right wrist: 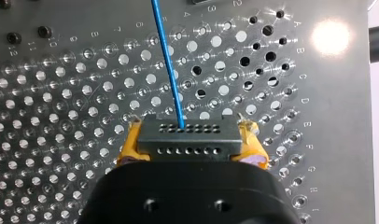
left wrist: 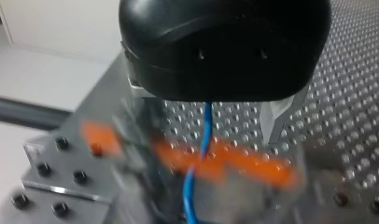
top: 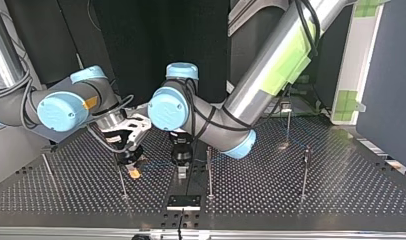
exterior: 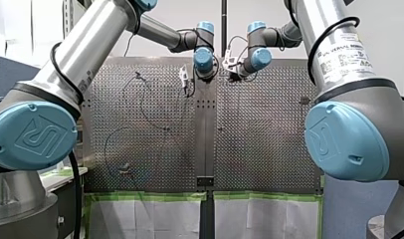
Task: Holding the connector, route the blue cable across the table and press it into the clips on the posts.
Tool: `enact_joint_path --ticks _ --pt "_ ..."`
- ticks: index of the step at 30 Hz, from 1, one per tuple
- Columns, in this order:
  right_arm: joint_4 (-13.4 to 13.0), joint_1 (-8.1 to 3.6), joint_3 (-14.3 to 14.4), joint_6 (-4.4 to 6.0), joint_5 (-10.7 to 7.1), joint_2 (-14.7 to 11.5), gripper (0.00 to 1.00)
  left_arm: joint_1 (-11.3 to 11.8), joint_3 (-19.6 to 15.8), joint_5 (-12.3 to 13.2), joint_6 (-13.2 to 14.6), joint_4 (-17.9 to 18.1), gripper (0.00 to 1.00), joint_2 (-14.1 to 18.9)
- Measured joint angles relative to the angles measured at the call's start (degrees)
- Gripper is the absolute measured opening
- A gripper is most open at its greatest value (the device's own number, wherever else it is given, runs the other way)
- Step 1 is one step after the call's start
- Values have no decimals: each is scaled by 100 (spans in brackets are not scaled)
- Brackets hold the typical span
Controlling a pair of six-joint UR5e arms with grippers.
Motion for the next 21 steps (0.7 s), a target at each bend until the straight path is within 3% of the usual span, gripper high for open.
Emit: enact_joint_path --ticks 7,19,20,21 --pt "-5 0 -1 0 -1 3 0 133 96 30 -53 47 100 -85" --pt "-3 -1 0 11 -9 3 0 69 105 15 -74 148 100 -88" --pt "-3 0 -1 15 -9 3 0 62 105 8 -87 174 92 -88" --pt "-3 -1 -1 18 -10 3 0 52 104 -5 -109 206 92 -88"
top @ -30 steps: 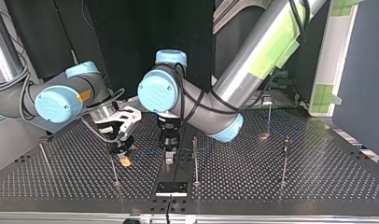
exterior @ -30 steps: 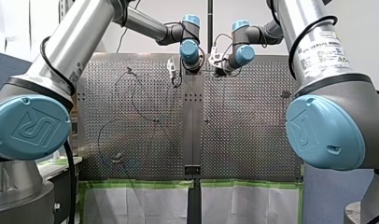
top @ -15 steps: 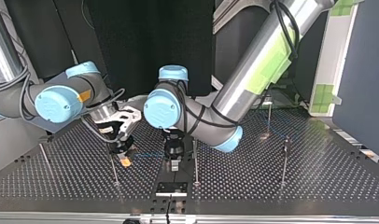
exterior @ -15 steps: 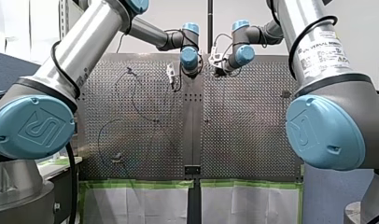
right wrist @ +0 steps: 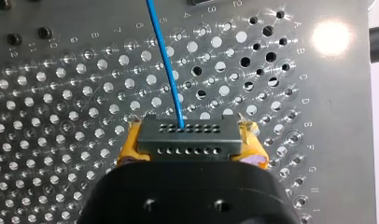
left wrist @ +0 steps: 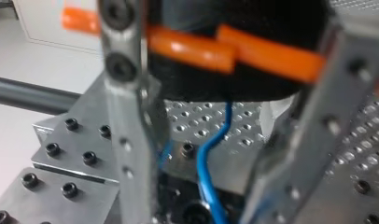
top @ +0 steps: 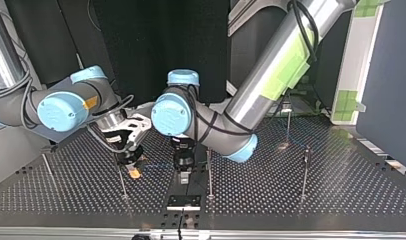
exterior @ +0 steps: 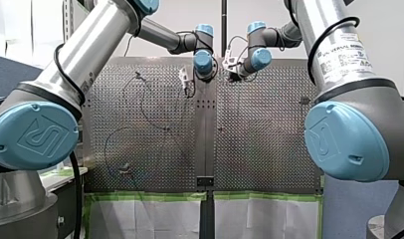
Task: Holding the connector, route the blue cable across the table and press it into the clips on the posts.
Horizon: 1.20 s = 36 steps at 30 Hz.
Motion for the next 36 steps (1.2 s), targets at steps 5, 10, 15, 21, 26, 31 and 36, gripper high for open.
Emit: enact_joint_path --ticks 5,10,15,21,26,31,36 --pt "3 0 -1 13 -9 0 0 -31 -1 -63 -48 106 32 1" --pt "8 0 0 27 -26 -4 0 -102 -1 -103 -91 132 1 2" --pt "9 0 1 48 -68 -1 0 -165 -2 -217 -160 96 1 1" --pt "25 7 1 66 -92 -1 0 -221 -131 -399 -312 -80 1 6" --pt "135 43 40 70 -96 -3 0 -295 -334 -580 -439 -125 1 54" --pt "206 69 218 38 -89 -22 0 -391 -613 -644 -520 88 1 253" --pt "201 79 473 -42 21 -121 0 -449 -896 -638 -593 366 1 364"
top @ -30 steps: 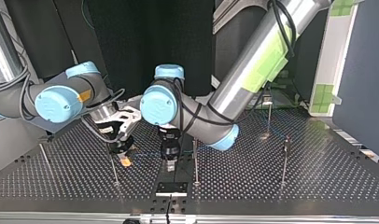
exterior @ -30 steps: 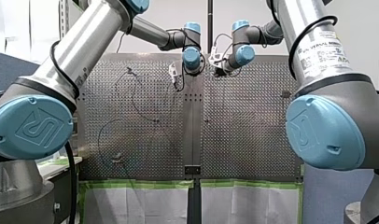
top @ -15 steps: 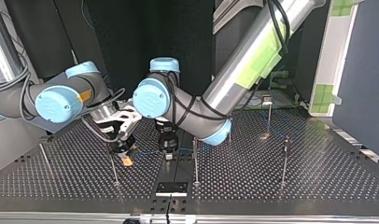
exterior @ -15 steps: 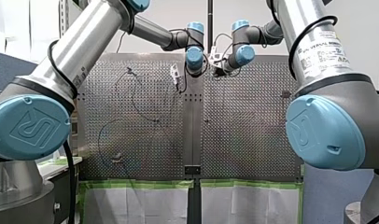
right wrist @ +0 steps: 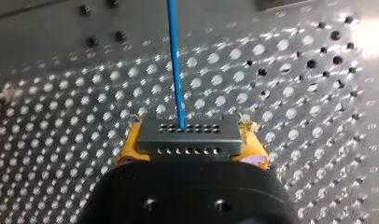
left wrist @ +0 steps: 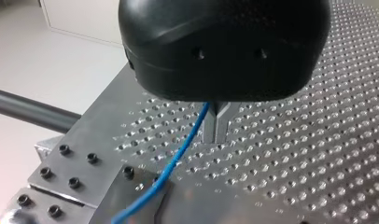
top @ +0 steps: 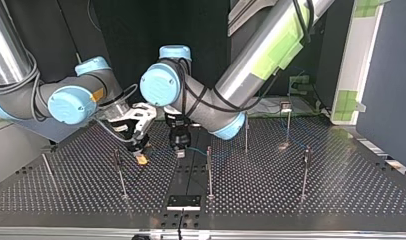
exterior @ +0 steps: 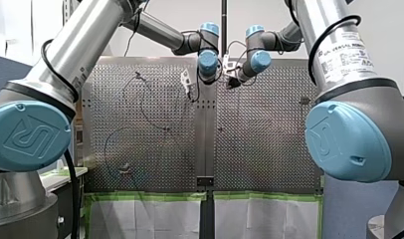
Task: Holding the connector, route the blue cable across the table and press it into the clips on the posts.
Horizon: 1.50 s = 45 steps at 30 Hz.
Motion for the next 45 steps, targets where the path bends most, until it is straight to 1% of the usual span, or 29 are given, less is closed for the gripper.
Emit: enact_joint_path --ticks 3,8,12,17,20,26,30,35,40,43,45 --pt "-17 -16 163 -43 58 -85 0 -29 -140 8 -11 142 1 12" --pt "-21 -16 438 -95 133 -142 0 -27 -367 70 -38 366 1 14" --pt "-17 2 624 -120 189 -149 0 27 -590 181 -102 587 1 15" --pt "-37 -20 870 -168 252 -150 0 107 -820 264 -174 818 1 10" --pt "-55 -35 1008 -184 272 -152 0 160 -954 348 -202 951 1 9" --pt "-168 -64 1325 -187 286 -152 0 208 -1273 648 -184 1272 1 -1" --pt "-321 -63 1516 -155 285 -150 0 219 -1484 805 -156 1481 1 -65" --pt "-565 -63 1716 -49 278 -145 0 251 -1725 892 -148 1723 1 -125" --pt "-702 -68 1803 -9 275 -141 0 325 -1965 919 -146 1965 1 -159" --pt "-744 -74 1854 3 277 -138 0 352 -2101 977 -127 2101 1 -254" --pt "-805 -77 1904 40 279 -136 0 352 -2194 1044 -97 2192 1 -338"
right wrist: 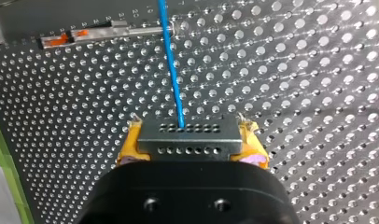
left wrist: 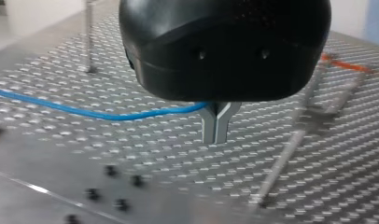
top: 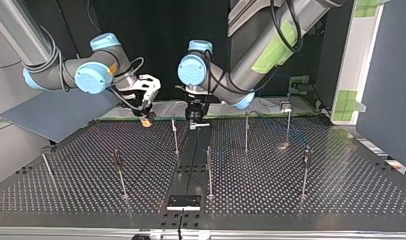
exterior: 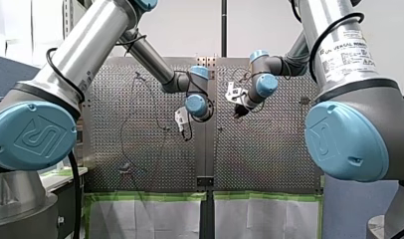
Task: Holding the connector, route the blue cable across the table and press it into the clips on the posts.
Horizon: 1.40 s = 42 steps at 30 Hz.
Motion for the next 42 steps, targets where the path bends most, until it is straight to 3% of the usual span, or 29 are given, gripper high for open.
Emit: enact_joint_path --ticks 5,14,21,31,42 --pt "-172 1 141 73 -3 8 0 -2 -207 75 11 208 1 -202" --pt "-233 35 419 55 8 13 0 64 -638 291 -217 640 1 -348" --pt "-367 4 459 69 88 43 0 72 -988 543 -364 989 1 -348" --pt "-602 -79 456 52 196 420 0 176 -1382 740 -386 1254 1 -356" --pt "-848 -160 390 38 111 621 0 231 -1093 1214 -615 1201 1 -357"
